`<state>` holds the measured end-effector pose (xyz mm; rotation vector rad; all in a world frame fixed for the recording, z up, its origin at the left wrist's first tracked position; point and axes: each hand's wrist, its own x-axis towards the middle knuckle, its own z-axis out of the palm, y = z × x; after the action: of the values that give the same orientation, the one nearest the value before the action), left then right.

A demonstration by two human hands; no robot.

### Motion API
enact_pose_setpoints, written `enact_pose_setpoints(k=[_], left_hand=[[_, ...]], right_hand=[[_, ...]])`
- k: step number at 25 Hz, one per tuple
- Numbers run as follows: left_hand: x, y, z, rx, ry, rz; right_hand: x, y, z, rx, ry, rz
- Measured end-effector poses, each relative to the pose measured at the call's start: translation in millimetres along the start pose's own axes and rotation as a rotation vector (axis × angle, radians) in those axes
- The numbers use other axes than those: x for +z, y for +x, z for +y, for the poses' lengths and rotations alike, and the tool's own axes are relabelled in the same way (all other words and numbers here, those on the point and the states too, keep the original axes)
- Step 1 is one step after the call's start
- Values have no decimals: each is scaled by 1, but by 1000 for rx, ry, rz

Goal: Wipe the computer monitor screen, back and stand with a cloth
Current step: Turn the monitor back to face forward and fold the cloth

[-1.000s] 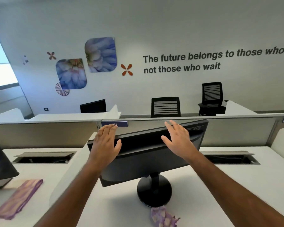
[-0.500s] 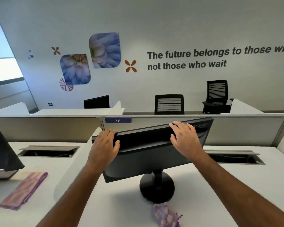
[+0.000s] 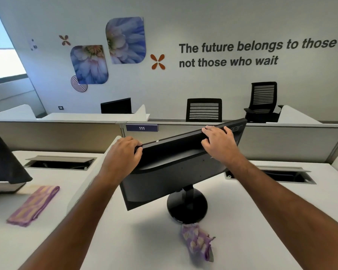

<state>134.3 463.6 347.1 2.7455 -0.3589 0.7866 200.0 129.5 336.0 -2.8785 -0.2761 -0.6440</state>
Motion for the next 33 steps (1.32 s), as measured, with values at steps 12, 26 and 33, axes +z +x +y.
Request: enact_pose_setpoints(k=[12, 26, 33], left_hand=[[-31, 1, 17, -27, -255, -290], [-29, -14, 57, 86, -544, -513], [-14, -13, 77, 209, -557, -484]], right_hand=[[2, 21, -5, 91, 142, -65], [10, 34, -13, 167, 135, -228], [14, 45, -22, 164, 125, -246]])
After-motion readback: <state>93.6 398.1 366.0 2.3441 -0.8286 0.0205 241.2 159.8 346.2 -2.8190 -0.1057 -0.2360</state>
